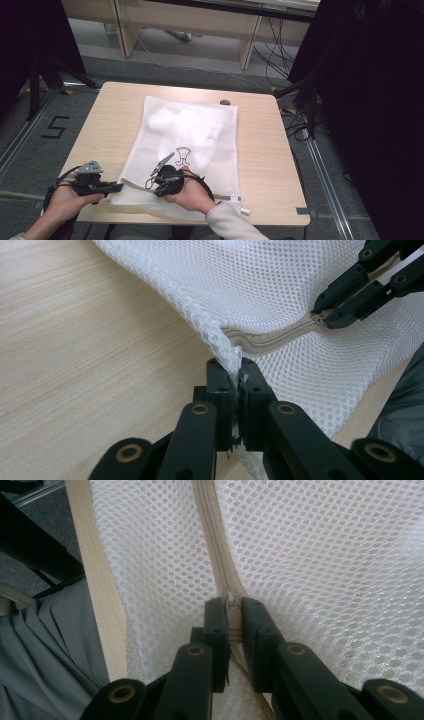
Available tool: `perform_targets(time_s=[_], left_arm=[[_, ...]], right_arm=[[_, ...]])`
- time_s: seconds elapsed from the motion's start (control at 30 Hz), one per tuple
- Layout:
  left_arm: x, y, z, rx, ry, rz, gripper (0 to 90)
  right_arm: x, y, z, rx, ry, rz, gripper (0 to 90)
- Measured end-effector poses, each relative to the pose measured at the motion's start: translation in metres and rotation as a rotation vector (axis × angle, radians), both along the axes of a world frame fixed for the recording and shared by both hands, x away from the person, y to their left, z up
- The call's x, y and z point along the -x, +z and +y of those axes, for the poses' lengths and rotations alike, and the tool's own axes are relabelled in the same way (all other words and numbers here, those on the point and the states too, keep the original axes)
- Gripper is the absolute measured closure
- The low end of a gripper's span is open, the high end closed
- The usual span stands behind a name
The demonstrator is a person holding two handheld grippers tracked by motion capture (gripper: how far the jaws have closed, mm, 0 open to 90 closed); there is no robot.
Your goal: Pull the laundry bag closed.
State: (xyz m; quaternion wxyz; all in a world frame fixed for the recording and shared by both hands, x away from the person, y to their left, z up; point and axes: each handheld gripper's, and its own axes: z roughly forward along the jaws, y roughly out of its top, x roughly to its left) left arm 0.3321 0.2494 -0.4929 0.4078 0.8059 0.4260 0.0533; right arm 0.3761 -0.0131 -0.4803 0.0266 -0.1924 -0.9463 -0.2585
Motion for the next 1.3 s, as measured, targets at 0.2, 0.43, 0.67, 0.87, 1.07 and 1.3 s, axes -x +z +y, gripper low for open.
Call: perform_targets(time_s=[0.2, 0.43, 0.67, 0.87, 1.07, 1.3], left_arm=[[0.0, 0.0, 0.0, 0.007, -0.003, -0.002, 85.2], [0.0, 0.0, 0.0, 0.007, -0.001, -0.004, 85.2], [0.0, 0.0, 0.0, 0.005, -0.001, -0.003, 85.2], [-0.001, 0.0, 0.001, 0.005, -0.003, -0.004, 85.2], [0.0, 0.0, 0.001, -0.002, 0.01, -0.004, 85.2], [-0.001, -0.001, 0.001, 0.007, 0.004, -0.003, 85.2]], right_arm=[[0.0, 0.0, 0.0, 0.0, -0.007, 0.005, 82.3], [0.0, 0.0, -0.003, -0.005, -0.001, -0.003, 82.3], [0.0, 0.0, -0.006, 0.0, -0.009, 0.0, 82.3], [-0.001, 0.001, -0.007, -0.003, -0.003, -0.003, 82.3], [0.0, 0.002, -0.01, 0.008, -0.026, 0.005, 82.3], [0.0, 0.002, -0.011, 0.005, -0.016, -0.001, 82.3]])
